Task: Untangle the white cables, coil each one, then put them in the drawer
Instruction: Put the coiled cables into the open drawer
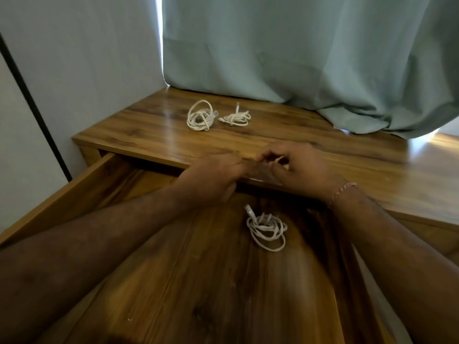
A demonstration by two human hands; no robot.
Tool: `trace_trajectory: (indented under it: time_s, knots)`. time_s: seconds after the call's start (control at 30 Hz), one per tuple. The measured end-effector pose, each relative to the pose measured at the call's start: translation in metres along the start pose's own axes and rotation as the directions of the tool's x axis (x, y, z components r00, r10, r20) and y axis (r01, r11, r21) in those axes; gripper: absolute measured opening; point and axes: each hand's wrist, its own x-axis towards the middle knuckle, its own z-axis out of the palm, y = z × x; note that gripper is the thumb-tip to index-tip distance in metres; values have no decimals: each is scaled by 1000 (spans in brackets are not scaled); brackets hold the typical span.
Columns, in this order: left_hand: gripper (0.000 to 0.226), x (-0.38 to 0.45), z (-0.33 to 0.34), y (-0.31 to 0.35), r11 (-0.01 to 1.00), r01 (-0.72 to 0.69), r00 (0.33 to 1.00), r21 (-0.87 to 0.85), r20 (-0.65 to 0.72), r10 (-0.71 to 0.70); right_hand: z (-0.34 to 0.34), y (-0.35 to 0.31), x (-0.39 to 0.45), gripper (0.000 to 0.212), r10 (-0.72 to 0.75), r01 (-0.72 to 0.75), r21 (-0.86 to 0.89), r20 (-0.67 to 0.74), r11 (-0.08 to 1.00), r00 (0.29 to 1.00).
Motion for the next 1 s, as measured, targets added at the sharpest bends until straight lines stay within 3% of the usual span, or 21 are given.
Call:
trace_trajectory:
  time_s: [0.13,0.27,0.37,0.5,0.63,0.77,0.9,1.0]
  knots:
    - [35,7,-9,-37,977,210,954,-27,-213,-211,28,-7,53,27,103,-88,120,-124,989,987]
    - [52,14,-13,-81,905,416,831,-87,-367,-417,57,-12,103,43,195,-157,214,-168,964,966]
    - [76,21,-13,-118,806,581,775,-115,-224,-591,73,-16,131,63,189,-178,122,-80,976,979]
    - [90,28,4,-146,727,658,738,-197,-26,-674,85,-24,155,77,222,-221,78,-5,972,975]
    - [98,30,26,-156,693,686,704,-221,-39,-709,91,-16,180,94,271,-270,-23,36,963,962]
    - [106,30,28,-161,712,671,725,-207,-15,-689,98,-3,198,79,217,-212,-57,129,976,968]
    - [110,26,23,-160,712,640,737,-289,-33,-675,99,-4,189,42,176,-175,49,-18,983,984]
    - [97,23,16,-156,769,555,798,-317,-57,-599,98,-4,175,20,157,-150,107,-61,983,986]
